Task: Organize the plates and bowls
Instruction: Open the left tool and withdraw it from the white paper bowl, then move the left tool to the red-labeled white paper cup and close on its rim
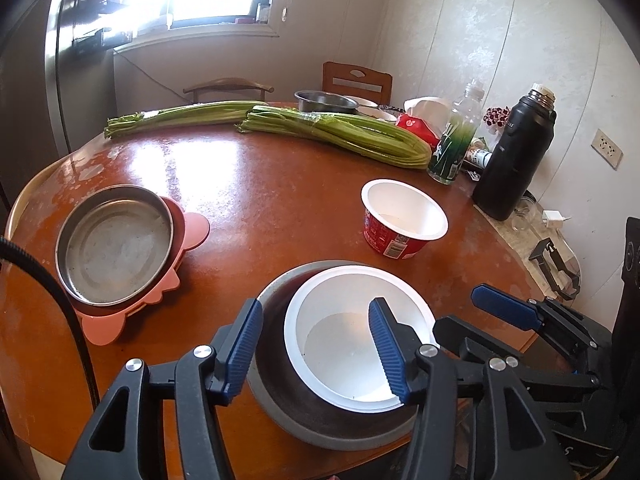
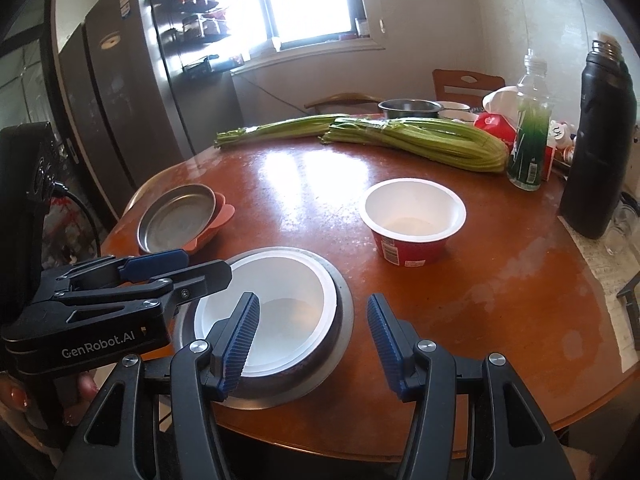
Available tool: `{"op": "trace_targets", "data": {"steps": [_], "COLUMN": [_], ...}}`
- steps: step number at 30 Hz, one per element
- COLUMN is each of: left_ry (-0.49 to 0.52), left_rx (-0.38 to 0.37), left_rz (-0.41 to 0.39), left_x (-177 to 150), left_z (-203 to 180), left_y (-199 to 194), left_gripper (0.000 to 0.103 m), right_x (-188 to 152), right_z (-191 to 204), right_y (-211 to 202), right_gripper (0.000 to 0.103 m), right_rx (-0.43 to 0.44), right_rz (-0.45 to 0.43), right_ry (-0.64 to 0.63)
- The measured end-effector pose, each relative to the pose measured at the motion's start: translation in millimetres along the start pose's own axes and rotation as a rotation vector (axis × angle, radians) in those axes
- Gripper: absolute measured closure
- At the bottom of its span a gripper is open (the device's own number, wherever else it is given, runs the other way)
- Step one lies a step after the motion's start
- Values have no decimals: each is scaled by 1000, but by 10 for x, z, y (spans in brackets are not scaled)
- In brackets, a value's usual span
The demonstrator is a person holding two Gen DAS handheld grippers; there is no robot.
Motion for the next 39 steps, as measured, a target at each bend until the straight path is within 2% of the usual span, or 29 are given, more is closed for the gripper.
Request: {"op": "trace_targets", "data": {"steps": [19, 26, 30, 39], "left_ry": [66, 98, 111, 124], "left_rx": [-29, -46, -31, -18], "left_rz": [1, 35, 46, 128], "left_x": [498, 717, 826, 1005], "left_z": [-199, -294, -328, -404], "left_y": [284, 431, 538, 890], "left_gripper": [46, 46, 46, 45], "right_x": [302, 408, 455, 479], "right_z": [-405, -600, -742, -1135], "right_y": [-35, -26, -21, 239], "right_gripper": [44, 42, 42, 41], "right_rx": [-93, -108, -112, -120], "right_rz": [-67, -96, -116, -75], "right_ry": [91, 137, 153, 235]}}
Point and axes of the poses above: each gripper's, at about its wrist camera, not at the fingertips, and y roughly the way its jaws point, z to its left, x to its top, the point moved 2 cm from there along y, roughly the way its jaws point, and after that the axes turned 1 degree about x, right-handed, at the moved point
